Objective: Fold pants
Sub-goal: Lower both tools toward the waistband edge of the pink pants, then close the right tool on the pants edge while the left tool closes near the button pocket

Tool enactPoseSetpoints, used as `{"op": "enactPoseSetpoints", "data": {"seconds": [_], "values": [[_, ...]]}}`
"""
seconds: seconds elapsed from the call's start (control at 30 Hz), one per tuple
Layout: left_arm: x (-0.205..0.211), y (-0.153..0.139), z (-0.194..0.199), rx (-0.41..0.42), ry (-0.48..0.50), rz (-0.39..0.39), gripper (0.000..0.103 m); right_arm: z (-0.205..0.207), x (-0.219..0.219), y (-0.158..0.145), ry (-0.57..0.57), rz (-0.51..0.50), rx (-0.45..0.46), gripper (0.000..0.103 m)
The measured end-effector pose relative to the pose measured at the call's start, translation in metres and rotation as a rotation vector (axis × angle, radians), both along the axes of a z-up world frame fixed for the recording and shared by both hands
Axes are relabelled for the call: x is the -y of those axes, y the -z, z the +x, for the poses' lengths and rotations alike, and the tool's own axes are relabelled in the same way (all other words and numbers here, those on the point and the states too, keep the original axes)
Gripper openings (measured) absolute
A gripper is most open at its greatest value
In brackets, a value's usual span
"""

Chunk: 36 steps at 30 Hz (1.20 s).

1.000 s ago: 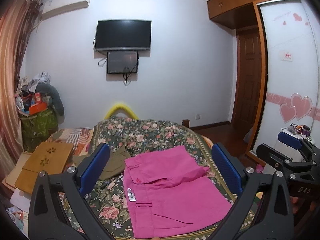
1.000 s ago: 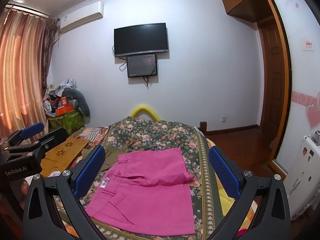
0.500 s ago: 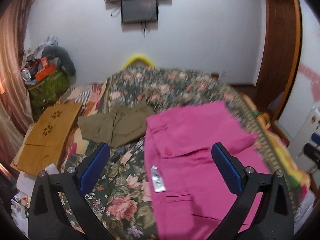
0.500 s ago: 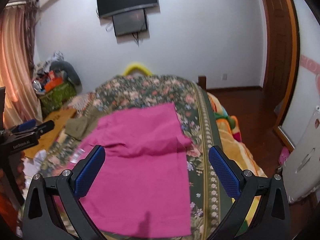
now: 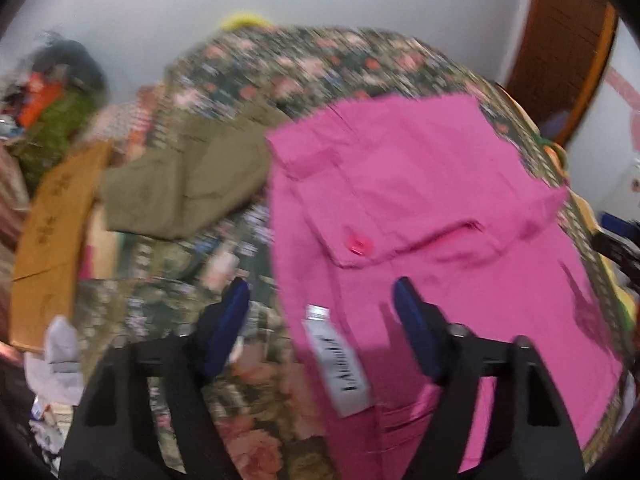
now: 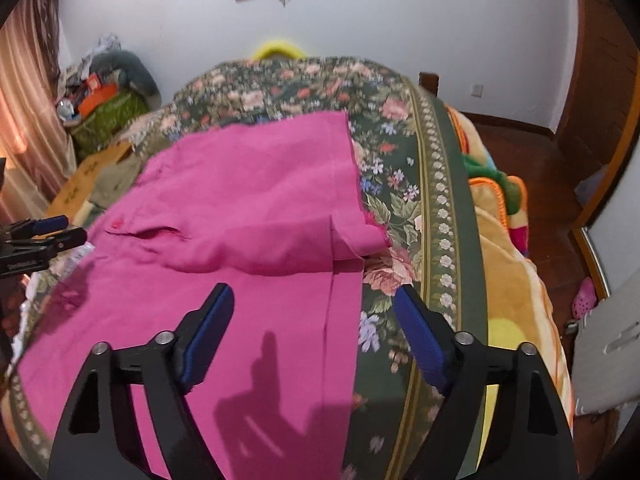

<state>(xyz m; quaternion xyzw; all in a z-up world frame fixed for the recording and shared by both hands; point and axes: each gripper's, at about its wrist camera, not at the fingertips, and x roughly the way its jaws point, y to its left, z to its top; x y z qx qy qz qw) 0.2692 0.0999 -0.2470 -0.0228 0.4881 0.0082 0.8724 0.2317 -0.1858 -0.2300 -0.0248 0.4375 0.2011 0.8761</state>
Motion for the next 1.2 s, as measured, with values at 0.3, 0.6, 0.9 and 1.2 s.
{"op": "enactPoseSetpoints", "data": {"seconds": [0.3,0.6,0.9,1.2], "values": [[0.011,0.027,0.013,-0.079,0.061,-0.059,0.053,0.037,-0.01,0.04,-0.08,-0.043,-0.088,0.058],[0.012,0.033,0.028,-0.053,0.092,0.059,0.056,0.039,-0.009,0.045,-0.082,0.013,-0.115,0.016],[0.002,0.032,0.028,-0.076,0.086,0.035,0.059,0.024,0.005,0.019,-0.049,0.039,-0.123,0.025],[0.003,0.034,0.022,-0.057,0.064,0.024,0.06,0.046,-0.009,0.008,-0.07,0.024,-0.036,0.042]]}}
